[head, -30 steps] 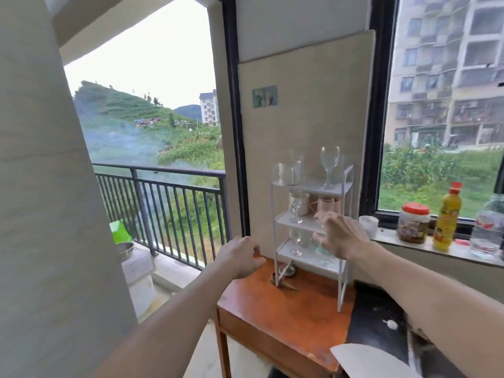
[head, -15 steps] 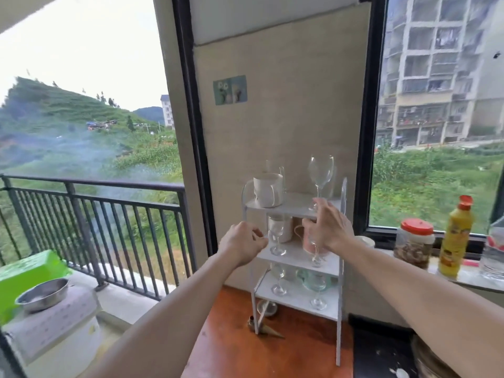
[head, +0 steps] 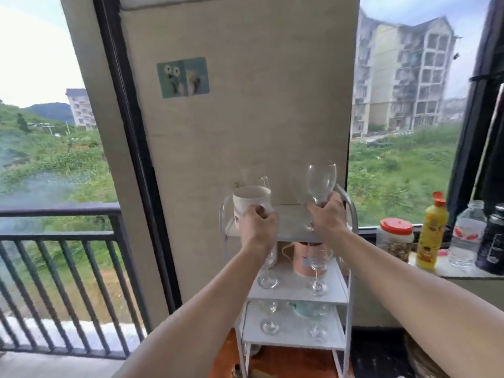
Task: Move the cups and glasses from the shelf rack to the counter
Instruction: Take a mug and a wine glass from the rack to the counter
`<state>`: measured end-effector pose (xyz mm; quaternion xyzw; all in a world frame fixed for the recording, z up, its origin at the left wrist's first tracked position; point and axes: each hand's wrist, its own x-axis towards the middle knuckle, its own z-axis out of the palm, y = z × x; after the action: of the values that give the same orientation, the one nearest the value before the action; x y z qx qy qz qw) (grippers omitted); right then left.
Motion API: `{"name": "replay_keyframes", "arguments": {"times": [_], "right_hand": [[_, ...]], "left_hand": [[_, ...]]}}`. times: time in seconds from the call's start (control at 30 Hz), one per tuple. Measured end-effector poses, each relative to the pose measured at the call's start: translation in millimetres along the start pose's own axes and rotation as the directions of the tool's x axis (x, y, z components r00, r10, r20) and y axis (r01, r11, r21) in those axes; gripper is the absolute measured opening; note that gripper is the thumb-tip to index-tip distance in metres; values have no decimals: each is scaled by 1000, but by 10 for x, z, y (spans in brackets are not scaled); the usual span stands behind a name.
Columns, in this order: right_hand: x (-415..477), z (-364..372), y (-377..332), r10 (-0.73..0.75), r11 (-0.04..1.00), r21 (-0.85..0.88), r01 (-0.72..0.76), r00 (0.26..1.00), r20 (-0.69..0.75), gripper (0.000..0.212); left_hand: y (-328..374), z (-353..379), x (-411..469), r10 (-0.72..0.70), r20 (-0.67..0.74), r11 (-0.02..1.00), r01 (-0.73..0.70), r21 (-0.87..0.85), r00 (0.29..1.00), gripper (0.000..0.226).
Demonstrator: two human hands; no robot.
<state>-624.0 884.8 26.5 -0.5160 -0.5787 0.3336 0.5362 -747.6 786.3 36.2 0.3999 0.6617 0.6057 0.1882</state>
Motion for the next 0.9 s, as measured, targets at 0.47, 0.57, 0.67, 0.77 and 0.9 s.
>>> {"name": "replay_keyframes", "arguments": {"times": [0.47, 0.57, 0.67, 0.77, 0.9], "right_hand": [[-264, -128, -82, -9, 1000, 16, 9, 1000, -12, 23], [-480, -256, -137, -40, 998, 51, 39, 999, 24, 22], [-717, -482, -195, -64, 996, 71, 62, 998, 25, 22], [-994, -833, -162, -39, 998, 59, 39, 999, 6, 30], [-1485, -1487, 65, 6, 999, 48, -2, 997, -82, 24]], "left_hand": [[-150, -38, 216, -34, -3, 938, 31, -345, 999, 39], [-113, -90, 115, -57, -23, 935, 46, -353, 998, 40], [-6, -117, -135, -31, -3, 930, 28, -365, 1000, 40], [170, -97, -503, 52, -4, 941, -50, -336, 999, 40], [392, 33, -1151, 104, 45, 933, -82, -349, 994, 41]]}}
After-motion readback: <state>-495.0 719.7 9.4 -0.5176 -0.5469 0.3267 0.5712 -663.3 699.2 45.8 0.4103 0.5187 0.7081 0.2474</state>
